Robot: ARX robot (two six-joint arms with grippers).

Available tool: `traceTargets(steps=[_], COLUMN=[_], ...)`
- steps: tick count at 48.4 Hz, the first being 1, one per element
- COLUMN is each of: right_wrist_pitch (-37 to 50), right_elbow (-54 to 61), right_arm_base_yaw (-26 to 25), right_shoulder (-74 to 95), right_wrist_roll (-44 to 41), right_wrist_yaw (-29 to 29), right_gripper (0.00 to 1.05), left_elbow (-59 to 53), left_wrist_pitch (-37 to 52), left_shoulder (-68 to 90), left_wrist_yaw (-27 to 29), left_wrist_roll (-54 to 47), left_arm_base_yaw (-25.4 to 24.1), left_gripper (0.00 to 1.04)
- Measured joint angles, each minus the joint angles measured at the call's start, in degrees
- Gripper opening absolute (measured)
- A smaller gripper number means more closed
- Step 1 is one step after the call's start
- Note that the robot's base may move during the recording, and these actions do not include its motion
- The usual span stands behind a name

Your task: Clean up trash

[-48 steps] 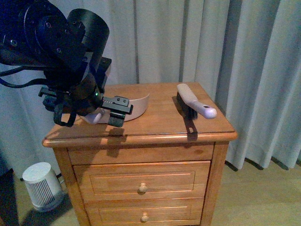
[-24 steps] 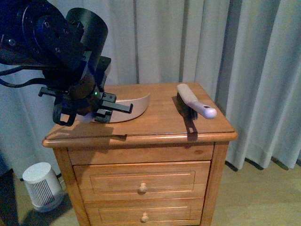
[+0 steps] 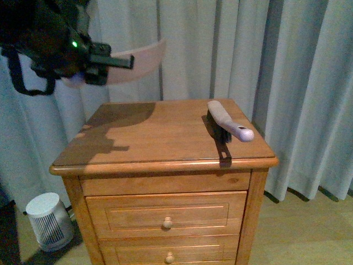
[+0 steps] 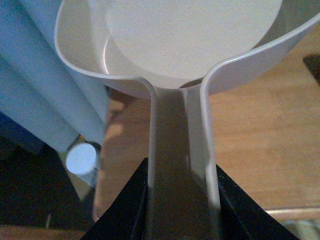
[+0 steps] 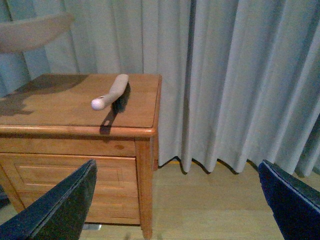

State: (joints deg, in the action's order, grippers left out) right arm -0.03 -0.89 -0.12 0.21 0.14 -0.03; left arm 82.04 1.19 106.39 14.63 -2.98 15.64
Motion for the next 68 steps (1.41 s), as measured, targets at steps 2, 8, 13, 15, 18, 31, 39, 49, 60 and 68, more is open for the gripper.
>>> traceTargets(steps=[2, 8, 13, 15, 18, 31, 39, 49, 60, 68], right_wrist_pitch=[0.0, 0.0, 0.0, 0.0, 0.0, 0.0, 0.0, 0.0, 0.0, 0.0], right_elbow=[0.0, 0.0, 0.0, 0.0, 0.0, 0.0, 0.0, 0.0, 0.0, 0.0], right_arm_base_yaw=[0.0, 0.0, 0.0, 0.0, 0.0, 0.0, 0.0, 0.0, 0.0, 0.0], right_shoulder=[0.0, 0.0, 0.0, 0.0, 0.0, 0.0, 0.0, 0.0, 0.0, 0.0], right_wrist_roll=[0.0, 0.0, 0.0, 0.0, 0.0, 0.0, 0.0, 0.0, 0.0, 0.0], right_wrist_yaw=[0.0, 0.0, 0.0, 0.0, 0.0, 0.0, 0.0, 0.0, 0.0, 0.0], right_gripper=[0.97, 0.97, 0.97, 0.97, 0.97, 0.97, 0.97, 0.97, 0.97, 0.97], left_elbow=[-2.4, -7.5, -14.8, -16.8, -20.9, -34.7, -40.8, -46.9, -50.7, -52.8], left_wrist_pitch=[3.2, 7.9, 12.4, 13.0, 13.9, 14.0, 11.4, 6.4, 1.4, -0.5], left_shoulder=[-3.3, -10.2, -18.8, -21.1, -25.9, -45.1, -56.1, -67.6, -76.7, -79.4], left_wrist_yaw=[-0.5, -1.4, -4.8, -5.9, -7.8, -14.3, -18.4, -22.8, -24.4, -23.7], left_wrist_roll=[-0.5, -2.4, -4.7, -5.5, -7.0, -11.8, -12.5, -13.4, -13.6, -13.2], left_arm_base_yaw=[-0.8, -2.0, -3.6, -4.0, -4.9, -11.2, -18.0, -22.0, -21.4, -19.6], left_gripper=[0.29, 0.29, 0.29, 0.29, 0.29, 0.29, 0.29, 0.29, 0.29, 0.29])
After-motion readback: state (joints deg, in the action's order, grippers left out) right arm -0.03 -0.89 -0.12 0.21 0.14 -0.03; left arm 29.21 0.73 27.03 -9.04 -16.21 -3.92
